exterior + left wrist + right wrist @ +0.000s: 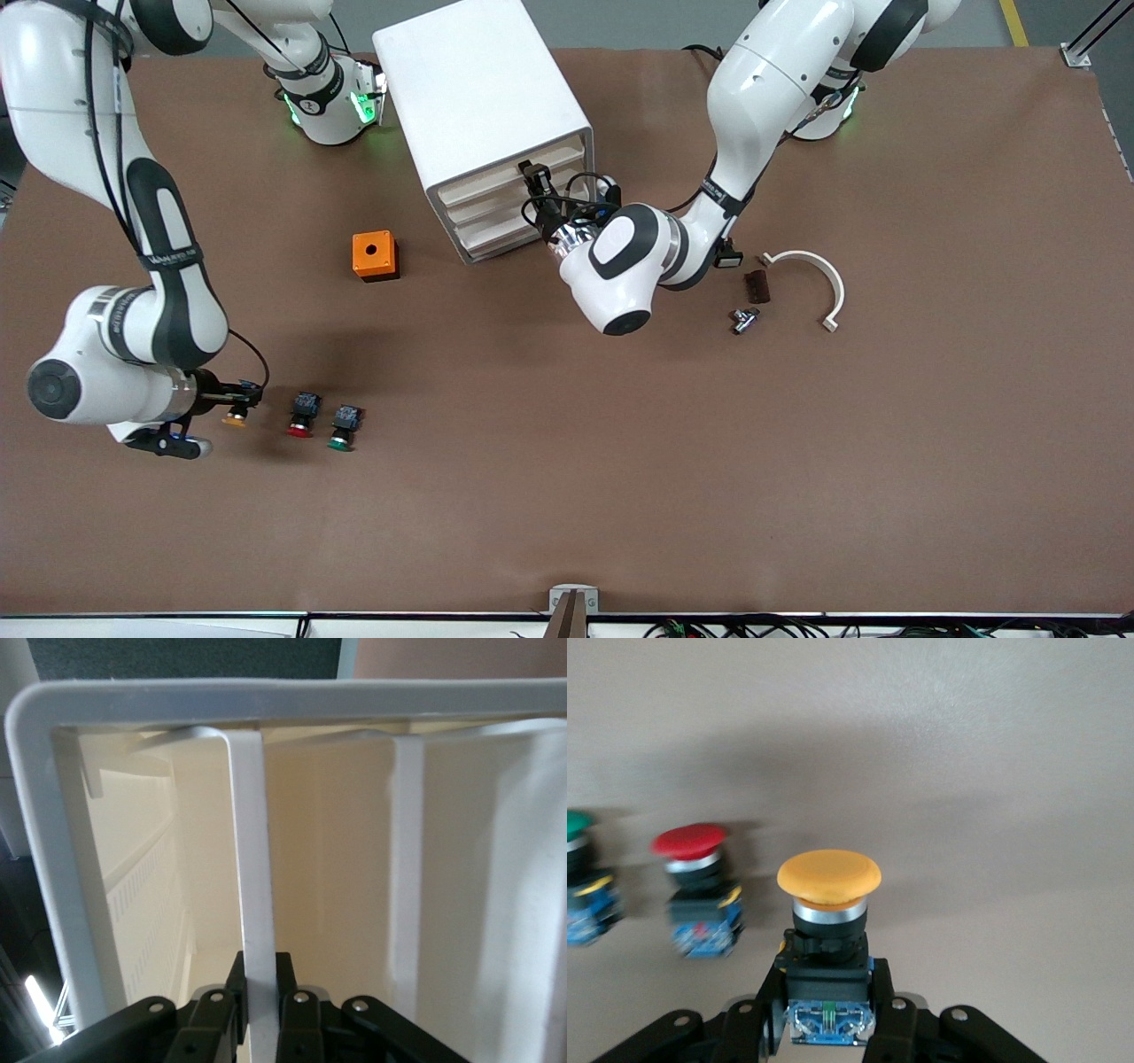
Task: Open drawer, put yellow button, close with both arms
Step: 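Pull the drawer open with the left gripper while the right gripper grasps the button, then lower the yellow button into the drawer and open the right gripper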
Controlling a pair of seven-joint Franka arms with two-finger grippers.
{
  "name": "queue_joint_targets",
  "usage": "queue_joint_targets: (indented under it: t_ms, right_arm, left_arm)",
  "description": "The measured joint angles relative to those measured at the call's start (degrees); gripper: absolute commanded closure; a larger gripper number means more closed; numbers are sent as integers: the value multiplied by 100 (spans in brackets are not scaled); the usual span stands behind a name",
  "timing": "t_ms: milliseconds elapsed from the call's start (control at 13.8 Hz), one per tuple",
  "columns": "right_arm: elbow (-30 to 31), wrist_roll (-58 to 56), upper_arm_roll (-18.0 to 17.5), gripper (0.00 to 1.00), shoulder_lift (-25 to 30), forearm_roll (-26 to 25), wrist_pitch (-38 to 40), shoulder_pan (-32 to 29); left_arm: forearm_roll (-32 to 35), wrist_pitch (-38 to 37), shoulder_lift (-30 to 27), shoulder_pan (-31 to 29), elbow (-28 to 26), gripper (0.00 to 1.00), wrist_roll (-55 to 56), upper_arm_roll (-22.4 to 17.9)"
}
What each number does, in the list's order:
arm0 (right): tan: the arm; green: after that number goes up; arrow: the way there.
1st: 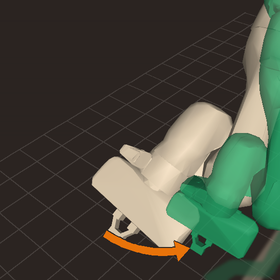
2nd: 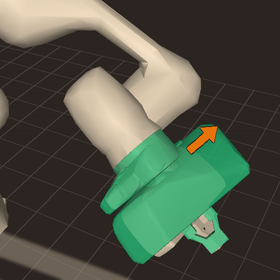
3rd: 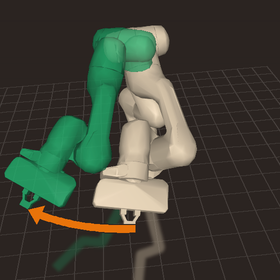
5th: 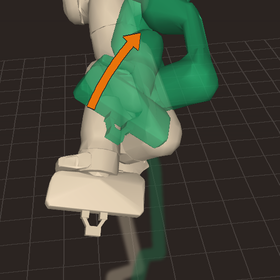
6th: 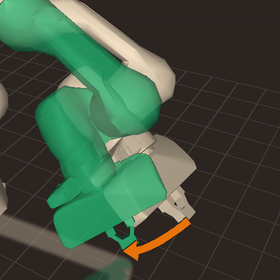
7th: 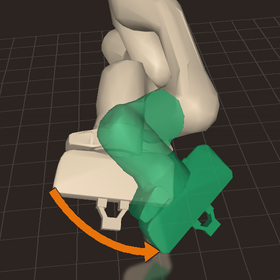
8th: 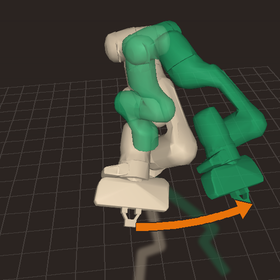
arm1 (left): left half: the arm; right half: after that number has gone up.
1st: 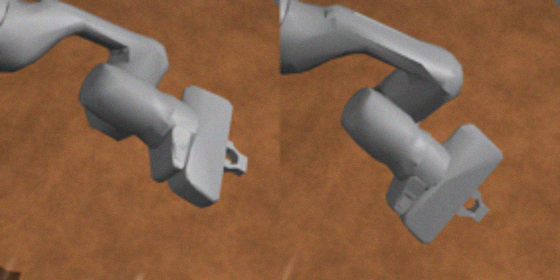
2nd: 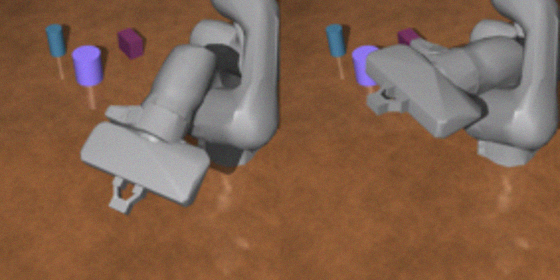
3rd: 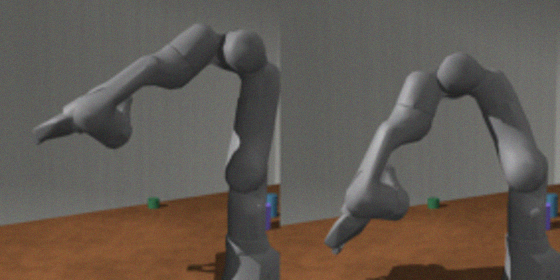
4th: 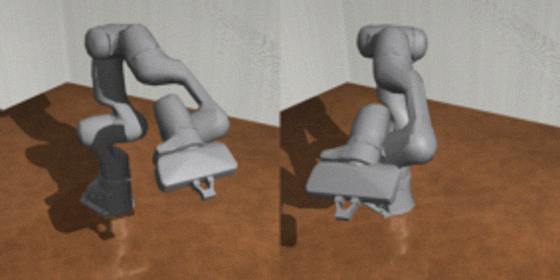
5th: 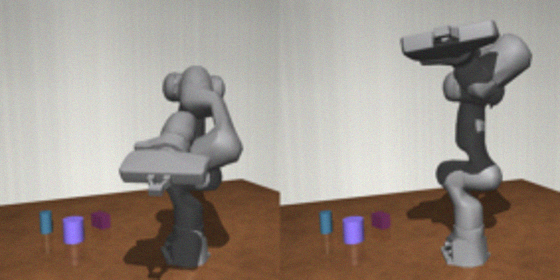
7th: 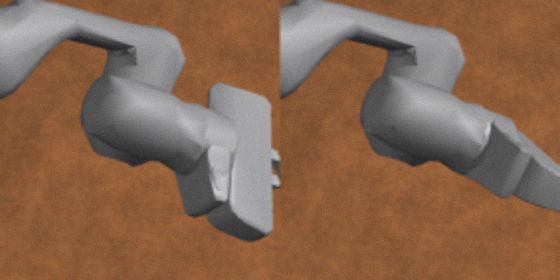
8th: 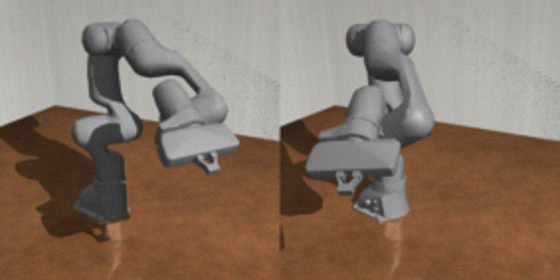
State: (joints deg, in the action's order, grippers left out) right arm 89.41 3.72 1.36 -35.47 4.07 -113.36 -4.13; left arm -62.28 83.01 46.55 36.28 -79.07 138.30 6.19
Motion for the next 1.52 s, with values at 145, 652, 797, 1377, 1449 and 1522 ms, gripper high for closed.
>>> queue_joint_targets:
  t_ms: [145,652,797,1377,1449,1522]
  right_arm:
    - [-32,-1,-34,100,504,174,484,14]
    - [-307,1161,-135,100,1955,229,2418,593]
    - [-461,2033,-152,100,2144,237,2826,883]
    - [-479,6496,-194,99,2511,476,3076,2871]
    - [-446,6930,-192,99,2500,570,3002,3008]
    - [-392,7296,-190,99,2489,626,2894,3135]
  left_arm:
    - [1,-4,-1,-180,62,99,-104,-65]
    - [4,84,1,-736,277,99,-357,-313]
    - [4,109,2,-809,288,71,-438,-323]
    - [46,152,6,-884,330,1,-909,-396]
    - [178,152,2,-887,394,1,-1052,-449]
    - [381,152,-7,-891,489,1,-1226,-513]
